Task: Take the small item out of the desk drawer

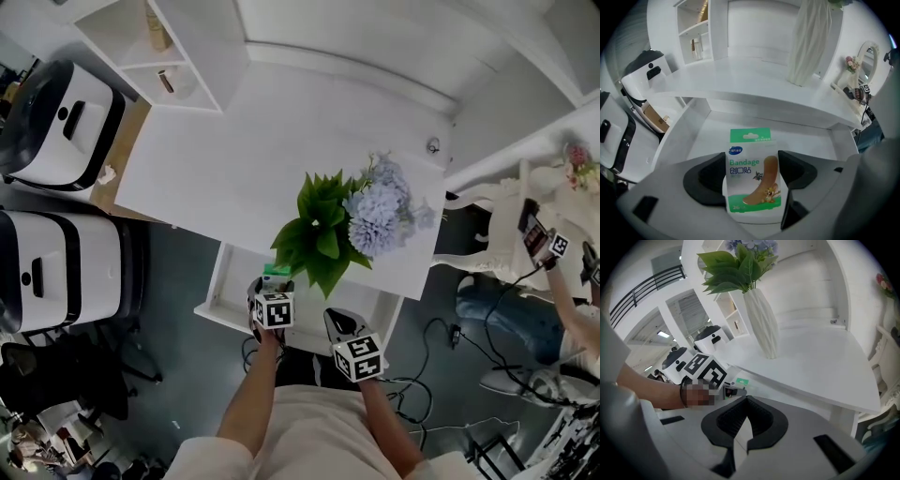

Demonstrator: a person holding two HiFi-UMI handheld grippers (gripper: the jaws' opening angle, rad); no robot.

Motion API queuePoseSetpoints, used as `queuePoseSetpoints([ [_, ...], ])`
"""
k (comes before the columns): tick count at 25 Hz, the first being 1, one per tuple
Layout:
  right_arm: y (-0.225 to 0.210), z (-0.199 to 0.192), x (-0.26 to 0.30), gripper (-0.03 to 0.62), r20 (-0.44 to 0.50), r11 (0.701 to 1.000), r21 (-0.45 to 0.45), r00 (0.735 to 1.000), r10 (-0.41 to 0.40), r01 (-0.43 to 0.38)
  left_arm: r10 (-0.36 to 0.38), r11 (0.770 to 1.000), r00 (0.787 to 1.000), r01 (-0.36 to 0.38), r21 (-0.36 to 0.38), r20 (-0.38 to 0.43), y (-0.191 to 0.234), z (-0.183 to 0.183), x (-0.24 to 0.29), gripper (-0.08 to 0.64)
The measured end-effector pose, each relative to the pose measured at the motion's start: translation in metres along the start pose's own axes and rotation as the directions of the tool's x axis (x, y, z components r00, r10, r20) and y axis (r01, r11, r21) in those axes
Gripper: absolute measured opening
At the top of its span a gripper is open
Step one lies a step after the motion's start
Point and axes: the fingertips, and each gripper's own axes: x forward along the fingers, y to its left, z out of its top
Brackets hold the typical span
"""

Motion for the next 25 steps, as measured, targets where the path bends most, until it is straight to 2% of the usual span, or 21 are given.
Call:
queuePoseSetpoints([
  [6, 0.008, 0.026, 0.003, 0.024, 0.033, 0.999, -0.030, 0.999, 0.031, -0.030, 0.021, 0.999, 0.997, -0.018, -0.040, 0.074, 0.009, 0.012, -0.033, 0.362],
  [11, 0.020, 0.046, 0.010, 0.025, 0.051, 0.997, -0.060, 0.997, 0.060, -0.057, 0.035, 0.998, 0.986, -0.027, -0.055, 0.165, 0.019, 0.030, -0.068, 0.362],
  [20, 0.036, 0.061, 0.013, 0.025, 0.059, 0.992, -0.090, 0.994, 0.091, -0.085, 0.034, 0.997, 0.945, -0.009, -0.078, 0.325, 0.024, 0.061, -0.139, 0.362],
  [25, 0.039, 0.070, 0.001, 0.024, 0.072, 0.993, -0.087, 0.993, 0.089, -0.083, 0.015, 0.996, 0.926, 0.018, -0.083, 0.378, 0.023, 0.062, -0.165, 0.362],
])
